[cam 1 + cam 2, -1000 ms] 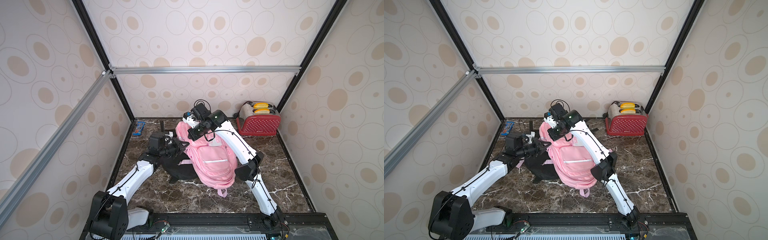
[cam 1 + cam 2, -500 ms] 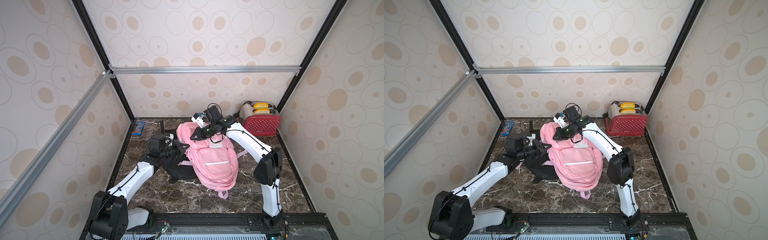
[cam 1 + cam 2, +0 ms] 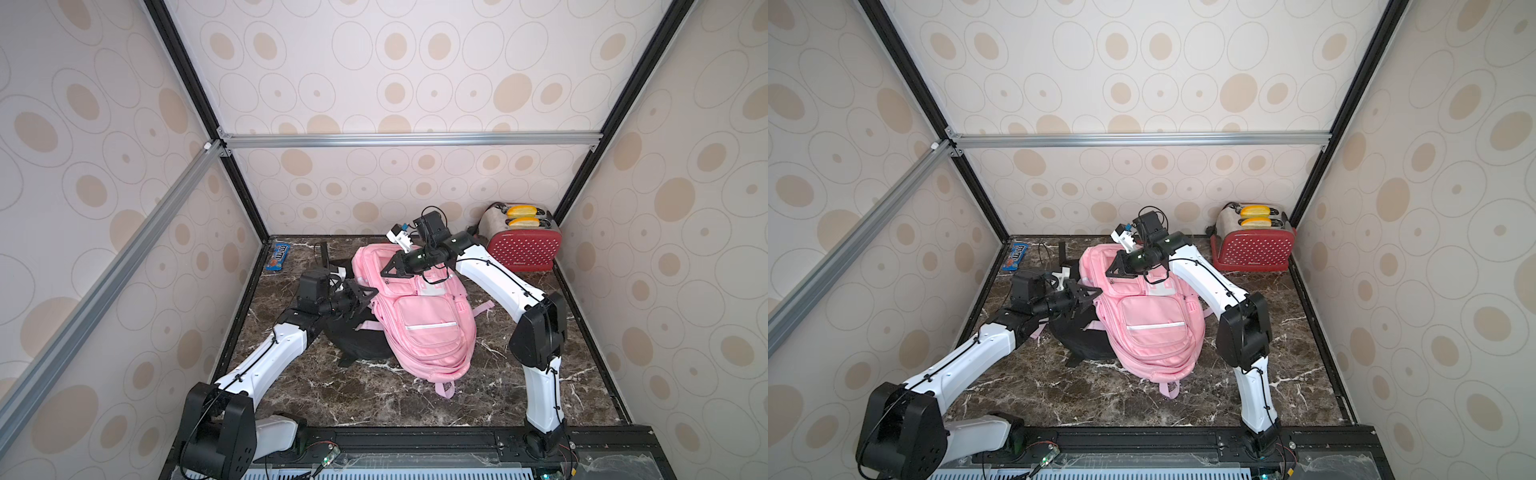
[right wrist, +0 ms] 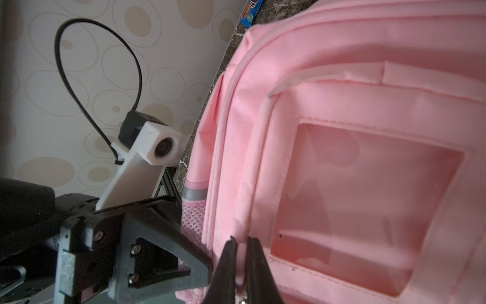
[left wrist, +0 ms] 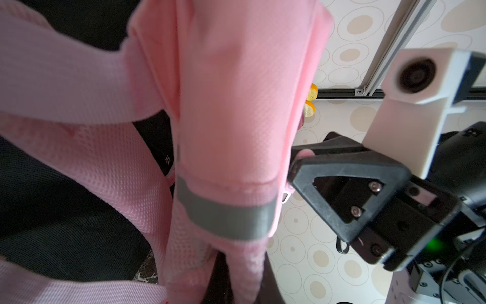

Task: Zip up the backpack
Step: Zip the zipper on the backpack.

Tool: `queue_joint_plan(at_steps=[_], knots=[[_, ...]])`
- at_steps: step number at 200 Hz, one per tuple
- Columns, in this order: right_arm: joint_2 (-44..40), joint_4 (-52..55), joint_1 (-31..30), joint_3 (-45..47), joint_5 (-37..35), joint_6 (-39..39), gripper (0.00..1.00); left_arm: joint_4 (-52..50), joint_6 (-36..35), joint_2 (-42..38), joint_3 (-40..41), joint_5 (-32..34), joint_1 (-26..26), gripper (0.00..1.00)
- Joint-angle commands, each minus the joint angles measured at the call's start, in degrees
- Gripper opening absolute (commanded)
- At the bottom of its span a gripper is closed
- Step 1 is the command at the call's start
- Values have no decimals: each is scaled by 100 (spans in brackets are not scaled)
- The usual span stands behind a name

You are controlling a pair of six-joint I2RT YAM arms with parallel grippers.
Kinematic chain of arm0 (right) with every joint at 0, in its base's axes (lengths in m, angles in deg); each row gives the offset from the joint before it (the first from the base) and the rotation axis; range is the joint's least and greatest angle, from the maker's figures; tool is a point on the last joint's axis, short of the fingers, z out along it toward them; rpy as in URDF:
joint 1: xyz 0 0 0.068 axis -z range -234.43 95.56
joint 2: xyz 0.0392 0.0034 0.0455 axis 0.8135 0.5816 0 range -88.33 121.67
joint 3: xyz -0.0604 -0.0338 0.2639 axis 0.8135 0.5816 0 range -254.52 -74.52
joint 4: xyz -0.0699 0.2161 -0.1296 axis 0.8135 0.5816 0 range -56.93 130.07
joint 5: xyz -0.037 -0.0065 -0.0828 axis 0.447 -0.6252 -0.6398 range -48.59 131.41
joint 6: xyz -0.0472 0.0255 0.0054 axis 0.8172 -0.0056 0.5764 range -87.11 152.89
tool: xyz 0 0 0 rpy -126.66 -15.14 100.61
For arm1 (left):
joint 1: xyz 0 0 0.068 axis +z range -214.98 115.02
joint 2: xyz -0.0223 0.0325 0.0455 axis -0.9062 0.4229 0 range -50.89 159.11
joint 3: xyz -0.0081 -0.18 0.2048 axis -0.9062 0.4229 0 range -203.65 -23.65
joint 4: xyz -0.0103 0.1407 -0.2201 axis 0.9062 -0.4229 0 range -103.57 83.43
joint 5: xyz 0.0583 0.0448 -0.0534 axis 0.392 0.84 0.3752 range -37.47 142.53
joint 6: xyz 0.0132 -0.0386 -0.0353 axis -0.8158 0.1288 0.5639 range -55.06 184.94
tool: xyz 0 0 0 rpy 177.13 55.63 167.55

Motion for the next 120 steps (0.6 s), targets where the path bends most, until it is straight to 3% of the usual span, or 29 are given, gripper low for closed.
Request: queue_joint_plan(at_steps=[1,57,120], knots=[[-229,-245,79,242,105,-156,5,403,-16,-259,-222,67,74,0],[-712,-733,191,1228,-369,-343,2,394,-32,-277,-175,116,76,0],[-892,-418,399,1617,-1378,144,2,339,-59,-316,-175,144,84,0]])
